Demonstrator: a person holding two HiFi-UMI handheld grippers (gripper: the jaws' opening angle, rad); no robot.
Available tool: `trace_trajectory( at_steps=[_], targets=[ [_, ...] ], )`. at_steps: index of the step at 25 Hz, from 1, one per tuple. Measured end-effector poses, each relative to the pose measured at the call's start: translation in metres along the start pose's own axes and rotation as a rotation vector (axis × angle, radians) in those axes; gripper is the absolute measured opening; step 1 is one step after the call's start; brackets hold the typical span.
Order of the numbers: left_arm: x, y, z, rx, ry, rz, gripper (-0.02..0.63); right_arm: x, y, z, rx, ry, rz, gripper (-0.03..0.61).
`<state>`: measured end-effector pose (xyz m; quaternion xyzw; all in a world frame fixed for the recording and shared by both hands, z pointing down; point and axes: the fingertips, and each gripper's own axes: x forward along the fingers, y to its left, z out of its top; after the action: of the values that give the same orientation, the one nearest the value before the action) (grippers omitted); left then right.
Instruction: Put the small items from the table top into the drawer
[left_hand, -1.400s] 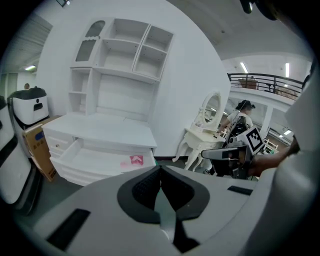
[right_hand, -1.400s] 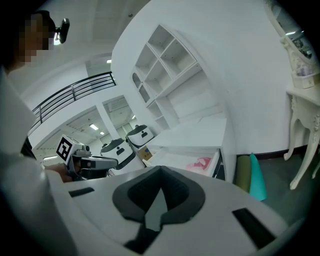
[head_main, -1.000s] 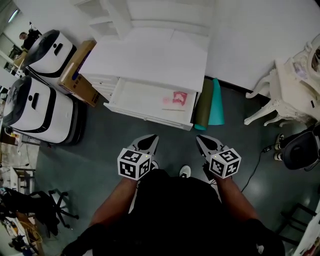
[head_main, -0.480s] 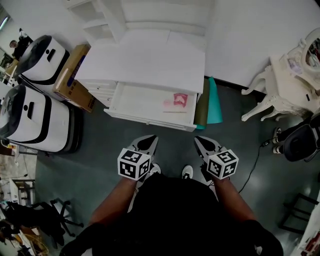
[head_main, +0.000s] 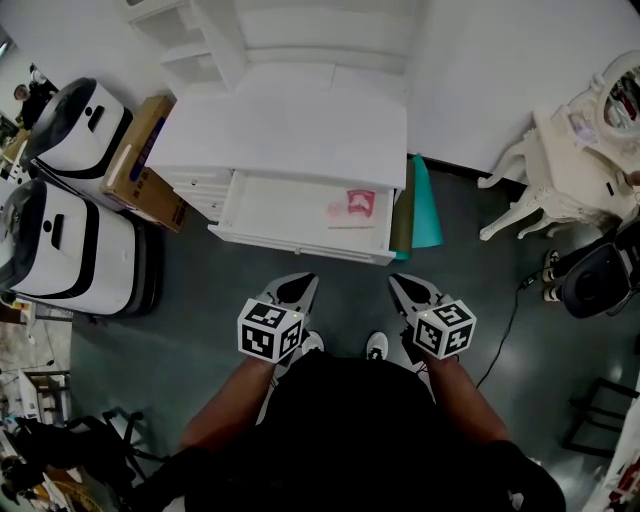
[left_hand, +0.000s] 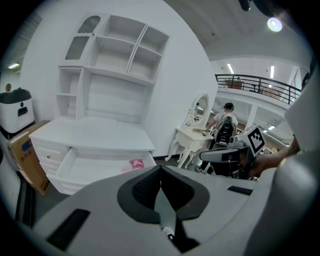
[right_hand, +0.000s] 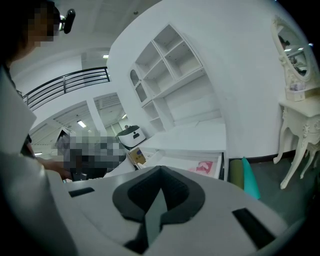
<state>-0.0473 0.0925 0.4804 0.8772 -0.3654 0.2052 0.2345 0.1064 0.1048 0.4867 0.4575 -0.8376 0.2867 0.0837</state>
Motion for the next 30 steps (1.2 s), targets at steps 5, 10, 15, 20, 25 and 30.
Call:
trace_trajectory(
  at_steps=[5,10,15,20,25,30],
  targets=[
    [0.000,-0.002,0.004,0.012,-0.005,-0.012,0.011,-0.002,0.001,-0.002,0.003,-0.003,-0.011,0.028],
    [0.002,-0.006,0.003,0.021,0.000,-0.021,0.011,-0.005,0.001,-0.004,-0.020,0.002,-0.013,0.028],
    [0.003,-0.010,0.006,0.029,-0.004,-0.027,0.011,-0.008,0.000,-0.005,-0.027,0.006,-0.012,0.026],
    [0.001,-0.011,0.006,0.032,-0.004,-0.024,0.011,-0.007,0.001,-0.003,-0.031,0.007,-0.004,0.026],
    [-0.002,-0.009,0.006,0.030,-0.002,-0.016,0.011,-0.005,0.004,-0.002,-0.038,0.011,0.007,0.026],
    [-0.003,-0.008,0.006,0.031,-0.006,-0.012,0.011,-0.003,0.006,-0.003,-0.041,0.013,0.014,0.026]
  ],
)
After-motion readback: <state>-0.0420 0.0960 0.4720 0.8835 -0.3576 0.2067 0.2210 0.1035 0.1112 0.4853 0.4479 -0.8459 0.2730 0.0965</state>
